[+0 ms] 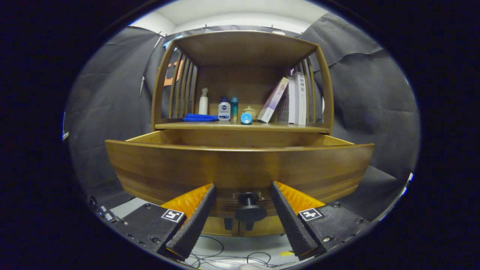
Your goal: Pull open the drawer, take out the items inside it, and place them on the countertop above the cabinet.
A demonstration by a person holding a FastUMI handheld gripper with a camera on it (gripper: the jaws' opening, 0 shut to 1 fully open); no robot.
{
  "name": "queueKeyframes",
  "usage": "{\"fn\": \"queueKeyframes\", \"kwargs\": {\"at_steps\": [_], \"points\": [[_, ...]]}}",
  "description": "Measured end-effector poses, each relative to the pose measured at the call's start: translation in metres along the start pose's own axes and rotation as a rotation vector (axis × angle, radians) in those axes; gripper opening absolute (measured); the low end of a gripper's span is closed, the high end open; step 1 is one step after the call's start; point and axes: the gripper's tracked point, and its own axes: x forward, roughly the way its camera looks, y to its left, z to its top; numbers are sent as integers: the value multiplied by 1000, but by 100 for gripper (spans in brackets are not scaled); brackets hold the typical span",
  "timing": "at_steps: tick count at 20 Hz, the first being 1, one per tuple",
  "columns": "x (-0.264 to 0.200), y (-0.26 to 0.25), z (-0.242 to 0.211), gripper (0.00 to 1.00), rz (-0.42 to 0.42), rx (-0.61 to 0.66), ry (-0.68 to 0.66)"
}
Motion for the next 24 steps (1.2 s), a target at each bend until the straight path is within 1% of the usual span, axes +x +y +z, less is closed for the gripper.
{"fn": "queueKeyframes", "kwargs": {"at_steps": [7,24], "points": [[35,6,15,97,-14,35,-9],[125,10,35,97,-21,37,5]]}}
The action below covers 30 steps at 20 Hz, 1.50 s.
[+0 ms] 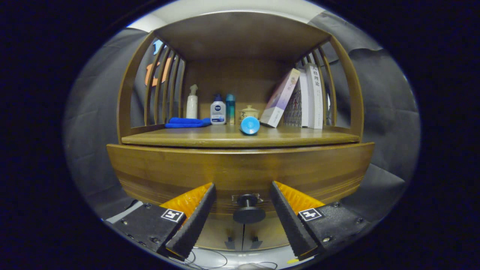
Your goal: Pull open the drawer, take out the items inside it, and place them on the countertop above the cabinet.
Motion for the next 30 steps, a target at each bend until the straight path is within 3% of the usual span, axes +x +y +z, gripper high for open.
{"fn": "queueKeyframes", "kwargs": {"at_steps": [6,14,25,30], "points": [[25,0,5,96,-1,-6,14],[10,-10,21,98,12,24,13],[-169,-37,82,97,24,70,-91],[-215,-39,97,97,20,50,-131]]}}
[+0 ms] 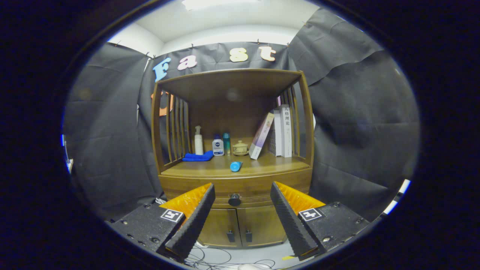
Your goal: Pull open the drawer, take out the items inside it, and place them on the countertop above the cabinet.
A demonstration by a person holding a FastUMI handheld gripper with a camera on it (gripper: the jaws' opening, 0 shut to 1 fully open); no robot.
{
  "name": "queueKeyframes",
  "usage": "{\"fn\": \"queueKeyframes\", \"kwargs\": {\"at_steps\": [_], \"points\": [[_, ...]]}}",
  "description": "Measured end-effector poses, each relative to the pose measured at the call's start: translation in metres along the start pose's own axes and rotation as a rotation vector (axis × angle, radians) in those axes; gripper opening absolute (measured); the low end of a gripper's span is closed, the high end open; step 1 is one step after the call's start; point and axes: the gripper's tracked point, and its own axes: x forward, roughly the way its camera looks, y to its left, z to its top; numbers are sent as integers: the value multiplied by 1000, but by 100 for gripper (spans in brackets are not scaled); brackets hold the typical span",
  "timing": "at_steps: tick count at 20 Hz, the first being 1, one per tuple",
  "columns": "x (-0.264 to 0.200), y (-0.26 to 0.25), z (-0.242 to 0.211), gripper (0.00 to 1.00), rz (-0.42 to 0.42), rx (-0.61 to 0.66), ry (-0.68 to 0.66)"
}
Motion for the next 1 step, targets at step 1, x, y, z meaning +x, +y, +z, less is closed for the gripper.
{"fn": "queueKeyframes", "kwargs": {"at_steps": [1], "points": [[-3,0,1,97,-1,-7,-6]]}}
